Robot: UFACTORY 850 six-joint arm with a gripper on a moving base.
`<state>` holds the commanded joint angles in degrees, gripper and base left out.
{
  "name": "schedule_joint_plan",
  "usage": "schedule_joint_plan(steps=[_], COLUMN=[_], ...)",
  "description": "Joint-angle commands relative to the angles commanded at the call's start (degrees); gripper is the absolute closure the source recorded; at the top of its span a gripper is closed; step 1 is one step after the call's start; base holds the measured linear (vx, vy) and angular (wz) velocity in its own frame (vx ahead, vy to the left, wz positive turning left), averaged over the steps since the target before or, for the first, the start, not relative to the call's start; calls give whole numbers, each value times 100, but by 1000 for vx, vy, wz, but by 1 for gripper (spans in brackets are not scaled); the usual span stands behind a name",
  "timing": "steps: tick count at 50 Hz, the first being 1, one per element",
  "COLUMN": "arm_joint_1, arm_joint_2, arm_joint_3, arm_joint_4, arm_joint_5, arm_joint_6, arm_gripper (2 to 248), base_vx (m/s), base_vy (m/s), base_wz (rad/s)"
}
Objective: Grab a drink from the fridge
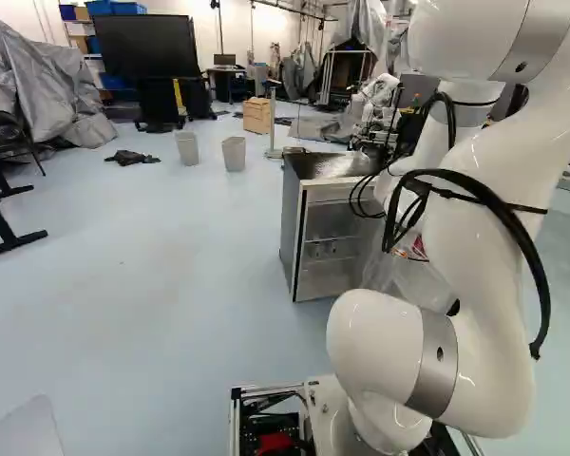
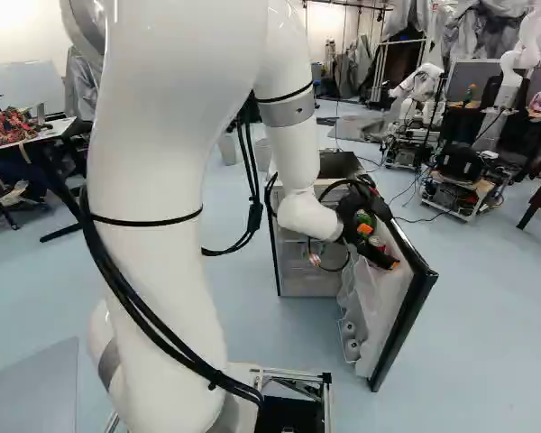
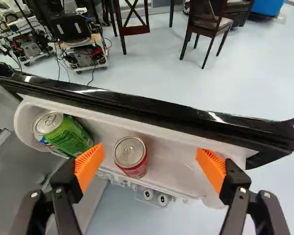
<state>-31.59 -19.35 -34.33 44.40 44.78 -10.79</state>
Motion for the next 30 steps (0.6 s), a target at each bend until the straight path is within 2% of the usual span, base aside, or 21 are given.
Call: schedule_joint_plan(steps=[30], arm_joint_1=[191], arm_joint_2=[-43], arm_joint_3=[-13], arm_joint_4=[0], arm_joint_5=[0], arm_joint_6=[0], arm_gripper=[3], base_vx=[0], base_vy=[0], base_wz=[0])
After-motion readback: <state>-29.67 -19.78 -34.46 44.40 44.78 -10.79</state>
